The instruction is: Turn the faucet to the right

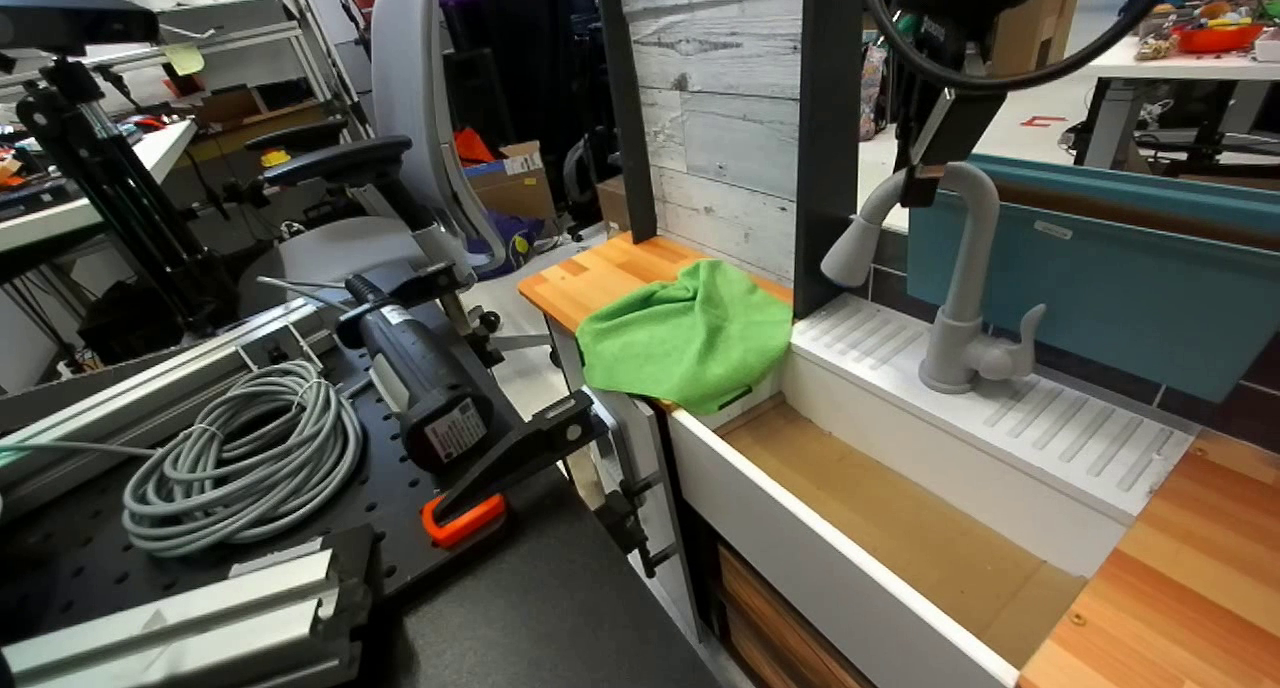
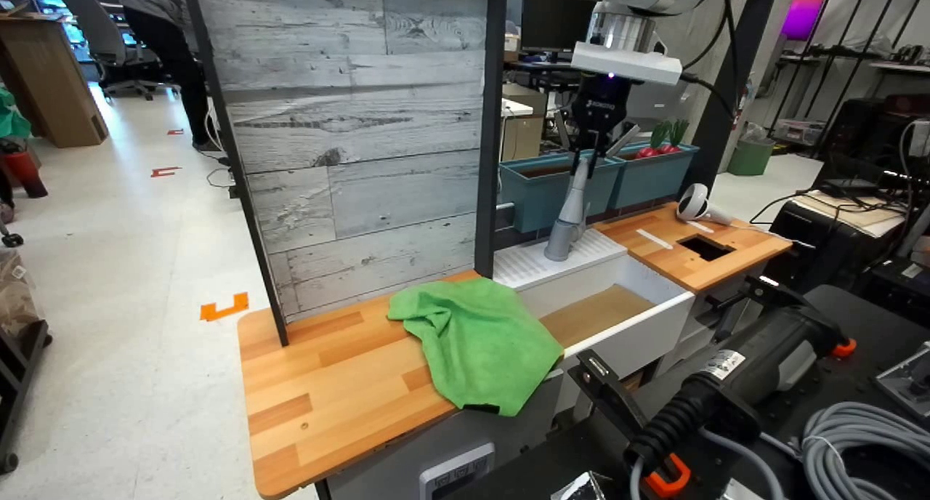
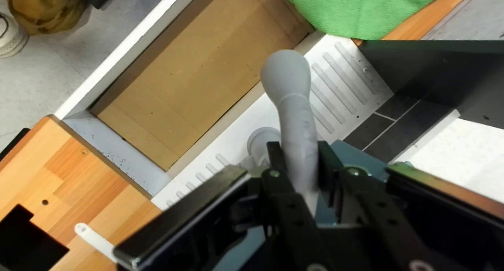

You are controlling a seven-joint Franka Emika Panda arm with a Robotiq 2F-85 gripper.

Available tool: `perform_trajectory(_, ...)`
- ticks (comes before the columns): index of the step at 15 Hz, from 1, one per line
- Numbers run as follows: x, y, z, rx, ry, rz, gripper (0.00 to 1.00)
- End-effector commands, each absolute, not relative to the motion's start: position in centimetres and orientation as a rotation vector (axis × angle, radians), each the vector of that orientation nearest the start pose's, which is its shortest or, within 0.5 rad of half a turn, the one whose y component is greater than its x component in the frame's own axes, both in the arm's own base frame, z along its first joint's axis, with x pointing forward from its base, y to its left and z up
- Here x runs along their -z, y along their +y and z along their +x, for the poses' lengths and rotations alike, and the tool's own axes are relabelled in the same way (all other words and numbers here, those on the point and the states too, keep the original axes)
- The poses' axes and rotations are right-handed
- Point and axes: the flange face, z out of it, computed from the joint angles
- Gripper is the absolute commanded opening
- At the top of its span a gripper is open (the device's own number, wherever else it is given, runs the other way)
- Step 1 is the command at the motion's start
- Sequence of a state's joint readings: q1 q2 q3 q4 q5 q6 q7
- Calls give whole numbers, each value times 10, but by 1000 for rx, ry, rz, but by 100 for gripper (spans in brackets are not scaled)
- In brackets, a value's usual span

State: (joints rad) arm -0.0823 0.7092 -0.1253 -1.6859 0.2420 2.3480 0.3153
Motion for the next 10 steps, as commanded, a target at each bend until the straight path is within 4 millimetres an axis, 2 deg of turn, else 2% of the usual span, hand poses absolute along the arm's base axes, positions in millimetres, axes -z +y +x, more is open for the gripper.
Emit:
perform_trajectory(1,-224,-164,639,-202,934,-3038,6)
perform_trajectory(5,-218,-163,642,-224,770,-3111,6)
perform_trajectory(10,-222,-164,643,-234,511,-3168,6)
